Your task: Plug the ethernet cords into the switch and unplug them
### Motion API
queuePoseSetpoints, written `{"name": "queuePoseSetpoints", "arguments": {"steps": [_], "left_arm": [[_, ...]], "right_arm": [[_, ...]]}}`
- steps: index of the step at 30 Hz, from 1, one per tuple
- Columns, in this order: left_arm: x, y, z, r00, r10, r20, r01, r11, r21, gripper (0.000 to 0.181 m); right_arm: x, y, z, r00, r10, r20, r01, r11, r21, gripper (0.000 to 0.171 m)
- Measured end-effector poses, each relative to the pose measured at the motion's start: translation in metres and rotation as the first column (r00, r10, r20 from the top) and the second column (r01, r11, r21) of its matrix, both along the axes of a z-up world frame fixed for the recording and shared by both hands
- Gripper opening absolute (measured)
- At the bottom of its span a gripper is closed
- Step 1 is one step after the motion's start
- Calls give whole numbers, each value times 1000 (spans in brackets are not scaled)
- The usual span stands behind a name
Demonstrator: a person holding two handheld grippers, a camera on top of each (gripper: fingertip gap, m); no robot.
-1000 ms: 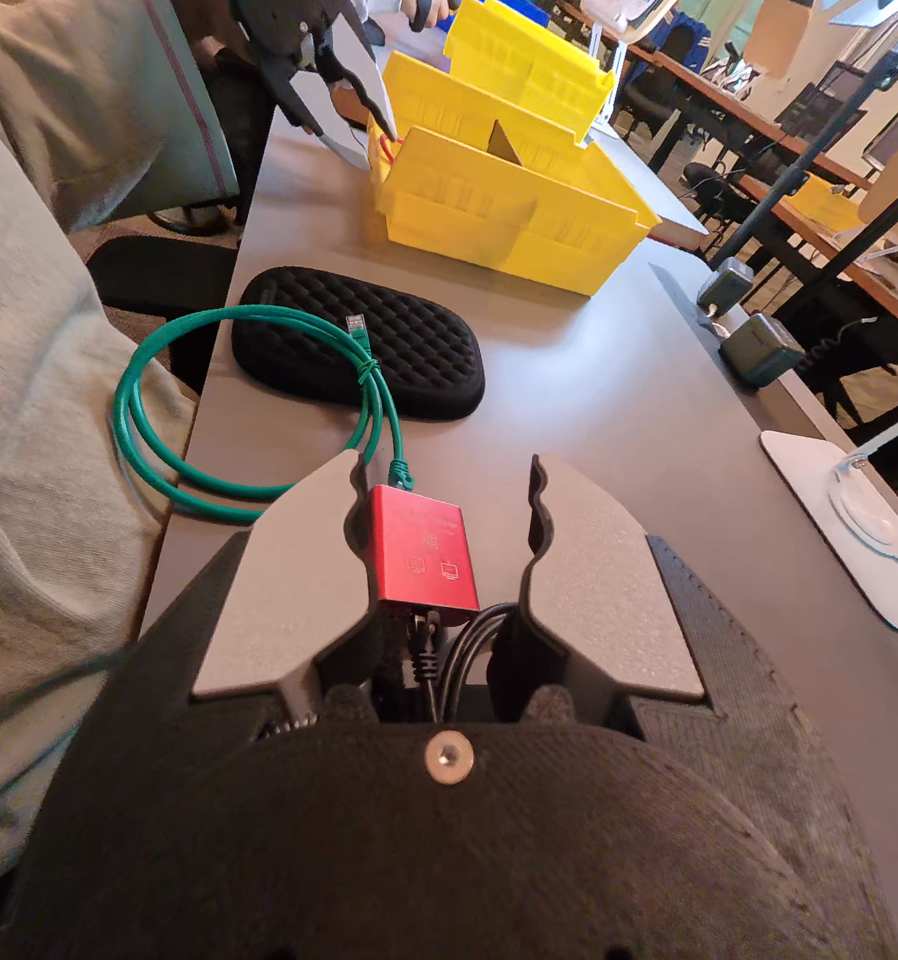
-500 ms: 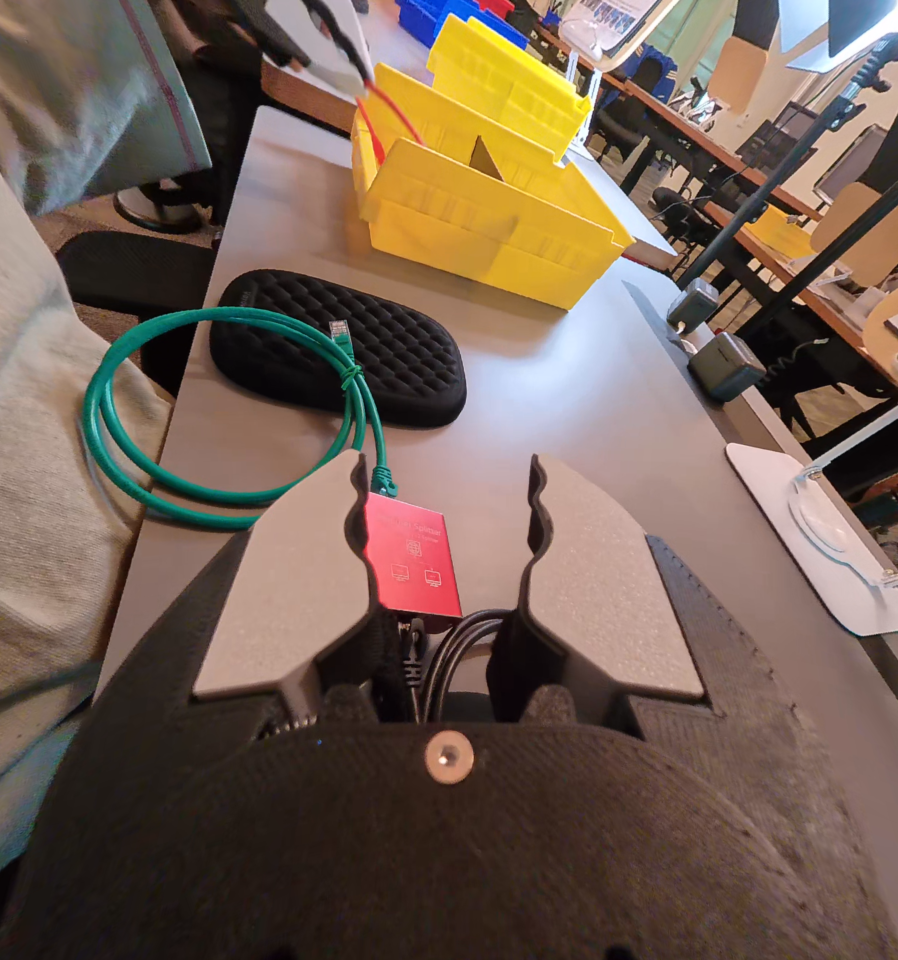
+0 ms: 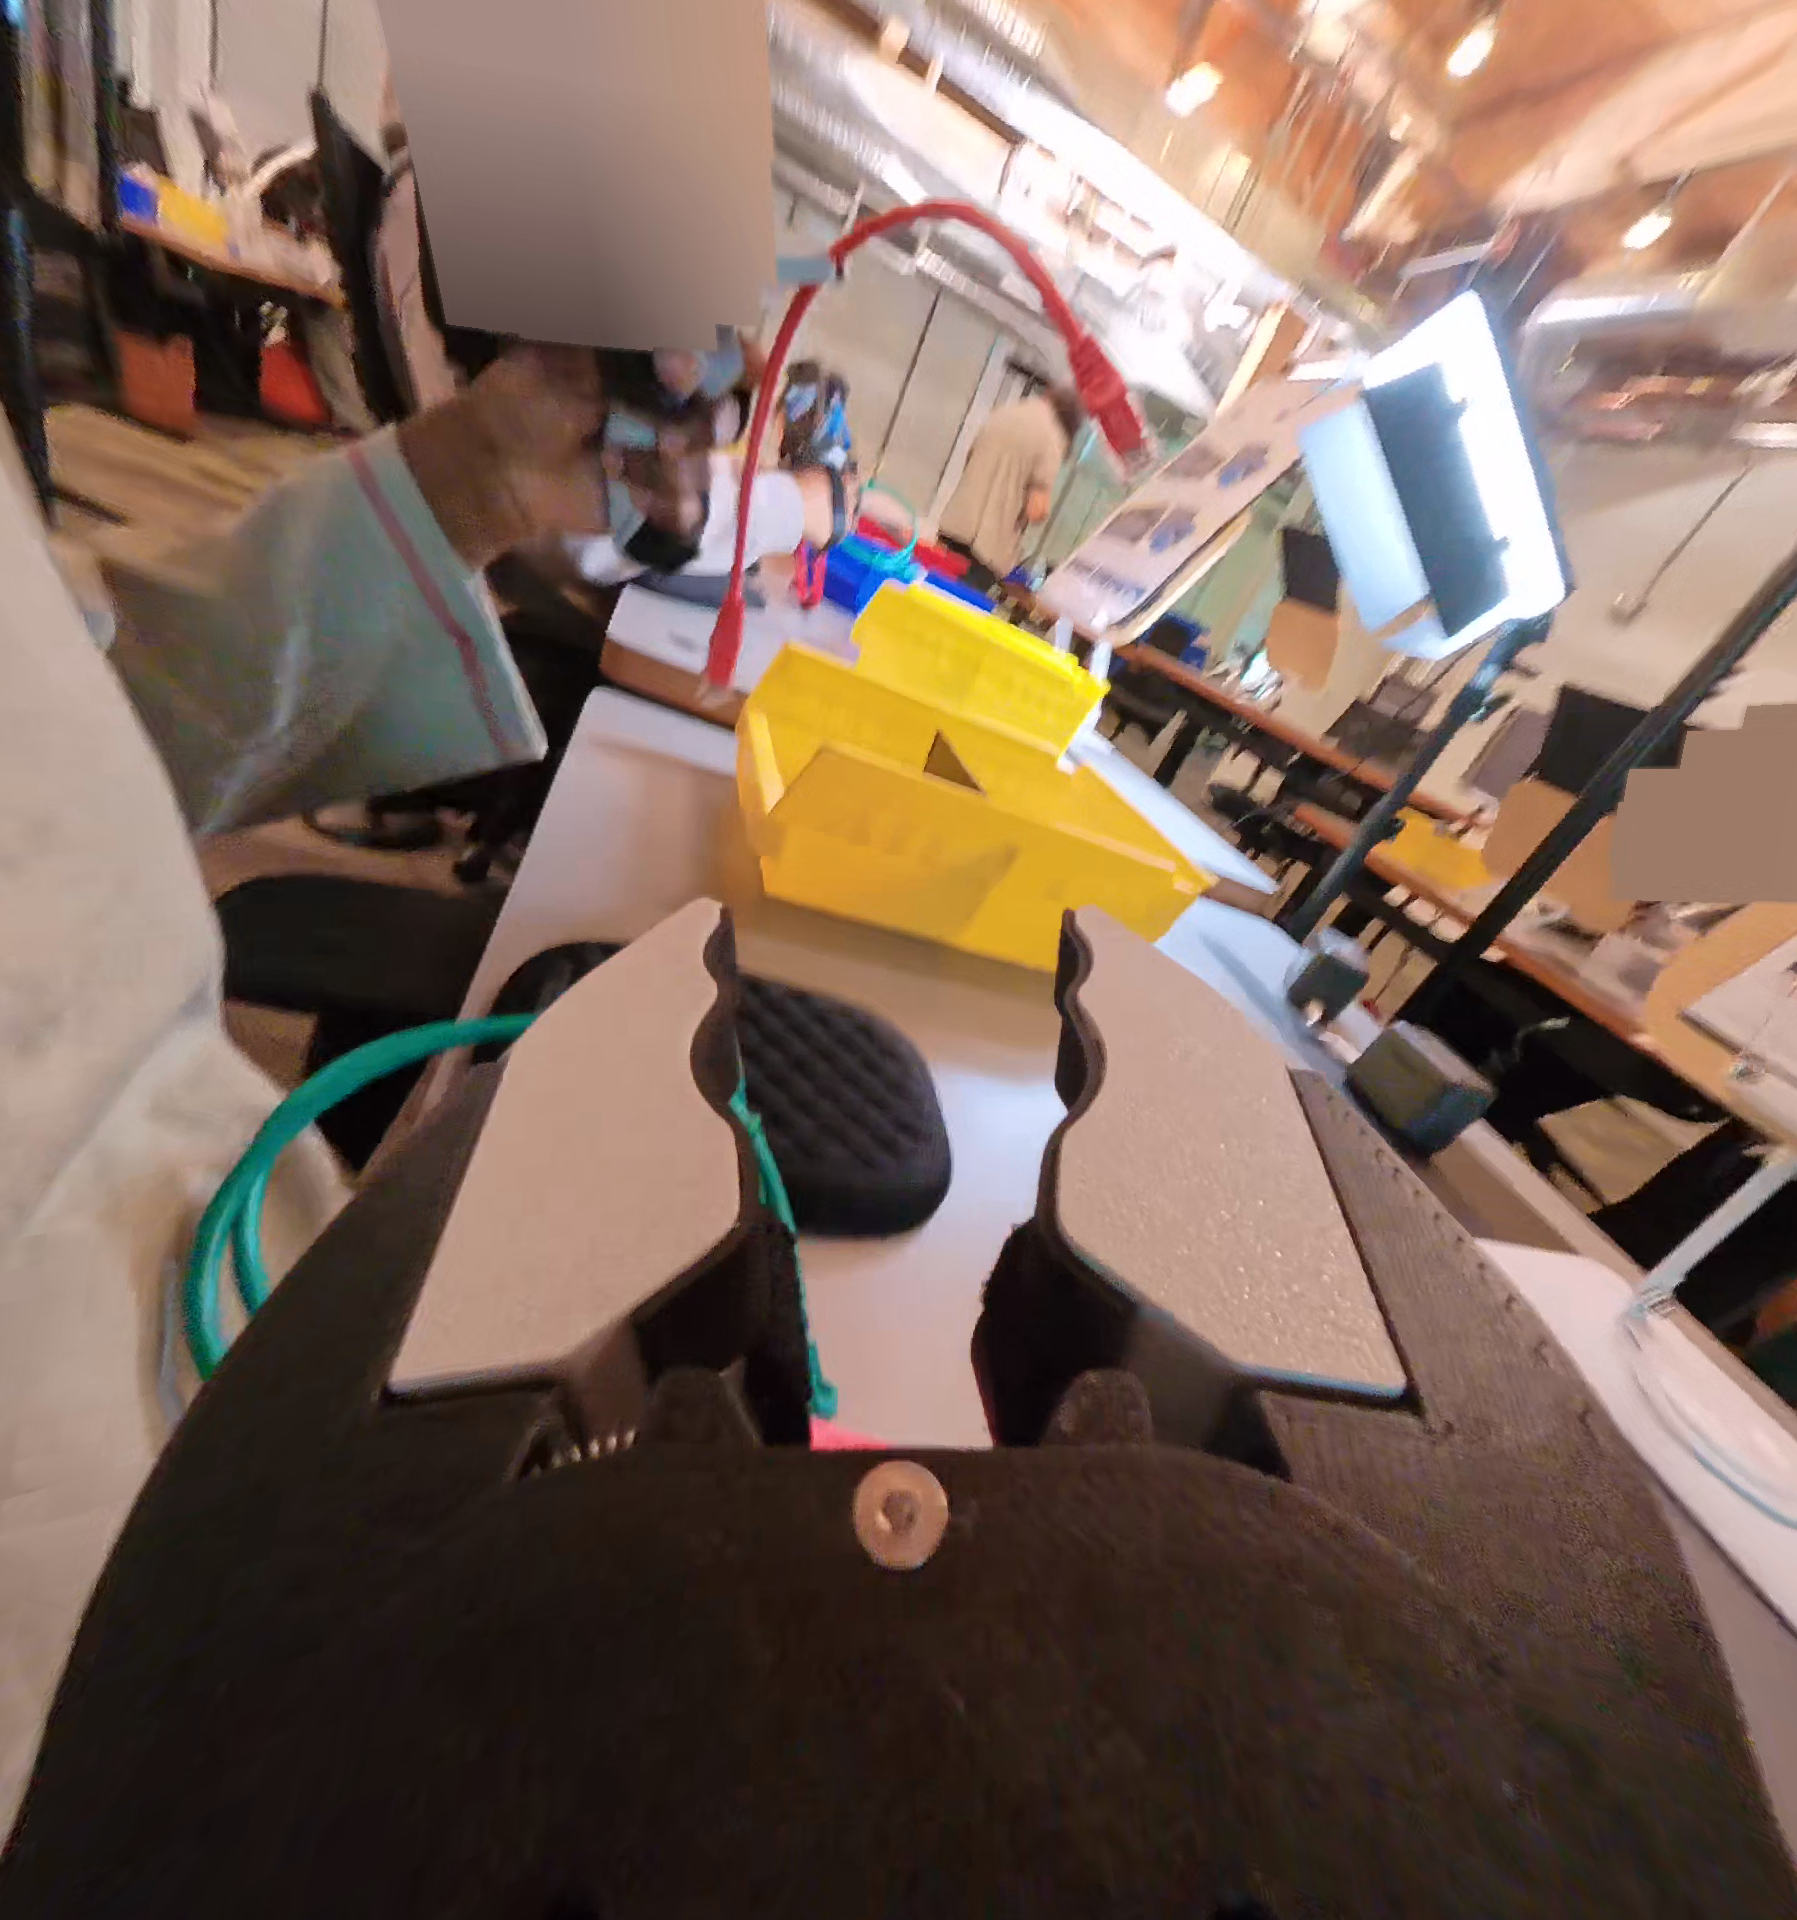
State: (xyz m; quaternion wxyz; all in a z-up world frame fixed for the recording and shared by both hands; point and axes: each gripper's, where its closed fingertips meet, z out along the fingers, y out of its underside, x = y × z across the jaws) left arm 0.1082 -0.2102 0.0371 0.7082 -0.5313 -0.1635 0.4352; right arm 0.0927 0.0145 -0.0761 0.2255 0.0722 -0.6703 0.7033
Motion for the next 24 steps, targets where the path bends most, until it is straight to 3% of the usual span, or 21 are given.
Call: {"name": "queuePoseSetpoints", "arguments": {"steps": [3,6,10,16,24], "left_arm": [[-1,41,-5,968,-234,90,223,968,115,5],[-5,79,-20,876,-444,190,400,888,228,4],[-14,112,-39,767,-597,237,504,788,353,5],[-22,140,-62,641,-707,298,563,697,444,5],[-25,139,-69,622,-718,313,563,687,458,5]], "right_arm": [[-5,6,24,971,-172,-165,150,979,-137,58],[2,20,44,858,-337,-386,257,935,-244,49],[19,29,60,827,-336,-450,212,929,-304,48],[16,36,60,820,-336,-464,230,935,-269,41],[16,41,53,872,-249,-421,157,958,-241,23]]}}
